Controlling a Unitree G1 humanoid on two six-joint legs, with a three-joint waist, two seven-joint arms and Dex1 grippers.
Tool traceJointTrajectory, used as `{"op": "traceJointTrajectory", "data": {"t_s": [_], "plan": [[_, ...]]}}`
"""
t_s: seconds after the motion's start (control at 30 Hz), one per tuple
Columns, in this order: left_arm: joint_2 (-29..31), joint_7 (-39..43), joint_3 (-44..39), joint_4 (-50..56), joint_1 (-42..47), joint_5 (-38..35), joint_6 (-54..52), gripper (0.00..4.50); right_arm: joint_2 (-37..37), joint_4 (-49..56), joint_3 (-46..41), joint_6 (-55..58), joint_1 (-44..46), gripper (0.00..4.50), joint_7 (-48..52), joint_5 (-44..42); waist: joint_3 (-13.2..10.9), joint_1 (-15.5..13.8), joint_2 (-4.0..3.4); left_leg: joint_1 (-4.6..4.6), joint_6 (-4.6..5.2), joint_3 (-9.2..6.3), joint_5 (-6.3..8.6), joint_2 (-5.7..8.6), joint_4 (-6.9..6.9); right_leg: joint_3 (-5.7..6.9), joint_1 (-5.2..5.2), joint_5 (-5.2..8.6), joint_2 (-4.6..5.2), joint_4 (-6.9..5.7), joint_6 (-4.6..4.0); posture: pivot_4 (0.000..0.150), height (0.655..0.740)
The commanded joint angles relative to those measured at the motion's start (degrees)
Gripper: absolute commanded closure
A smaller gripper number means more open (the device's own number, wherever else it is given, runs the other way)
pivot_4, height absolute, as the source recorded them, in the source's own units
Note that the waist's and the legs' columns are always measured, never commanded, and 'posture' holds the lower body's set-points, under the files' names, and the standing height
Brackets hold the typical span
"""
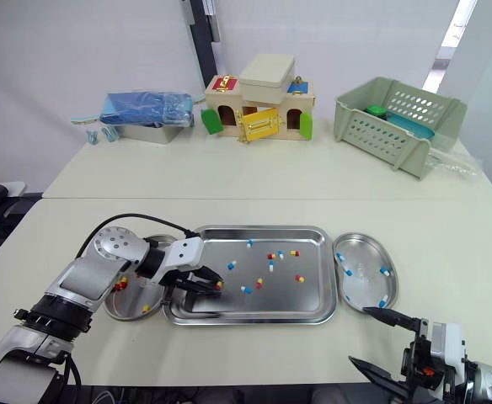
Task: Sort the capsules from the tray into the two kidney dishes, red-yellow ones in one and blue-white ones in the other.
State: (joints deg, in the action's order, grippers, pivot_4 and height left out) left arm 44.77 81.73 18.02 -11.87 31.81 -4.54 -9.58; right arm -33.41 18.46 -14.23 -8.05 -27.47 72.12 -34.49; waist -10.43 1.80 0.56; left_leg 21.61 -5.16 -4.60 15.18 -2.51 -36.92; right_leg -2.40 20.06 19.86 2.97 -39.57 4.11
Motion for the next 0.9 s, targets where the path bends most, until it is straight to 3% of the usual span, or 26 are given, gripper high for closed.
{"op": "traceJointTrajectory", "data": {"t_s": [0.03,0.47,0.9], "plan": [[0.3,0.4,0.6,1.7,-1.4,0.4,-1.7,3.47,-0.7,1.8,0.2,0.1,0.2,0.00,-0.2,-0.4,0.0,0.0,0.00,0.00,0.00,0.00,0.00,0.00,0.00,0.00,0.00,0.00,0.00,0.00,0.00,0.150,0.7400],[5.6,-1.9,-6.7,13.6,-5.0,-4.1,-10.2,3.47,-0.8,2.2,0.6,-0.1,0.1,0.00,-0.2,-0.8,0.0,0.0,0.06,0.09,0.00,-0.01,0.00,-0.02,0.01,0.01,0.09,0.00,0.00,0.01,0.00,0.150,0.7400],[14.1,-12.9,-31.6,26.4,-22.3,-14.6,-30.8,3.47,-2.8,2.5,3.6,1.0,4.9,0.00,3.8,-2.4,-0.1,0.0,0.12,0.09,0.03,-0.02,0.02,-0.06,0.04,0.02,0.11,0.00,0.00,0.03,0.00,0.150,0.7400]]}}
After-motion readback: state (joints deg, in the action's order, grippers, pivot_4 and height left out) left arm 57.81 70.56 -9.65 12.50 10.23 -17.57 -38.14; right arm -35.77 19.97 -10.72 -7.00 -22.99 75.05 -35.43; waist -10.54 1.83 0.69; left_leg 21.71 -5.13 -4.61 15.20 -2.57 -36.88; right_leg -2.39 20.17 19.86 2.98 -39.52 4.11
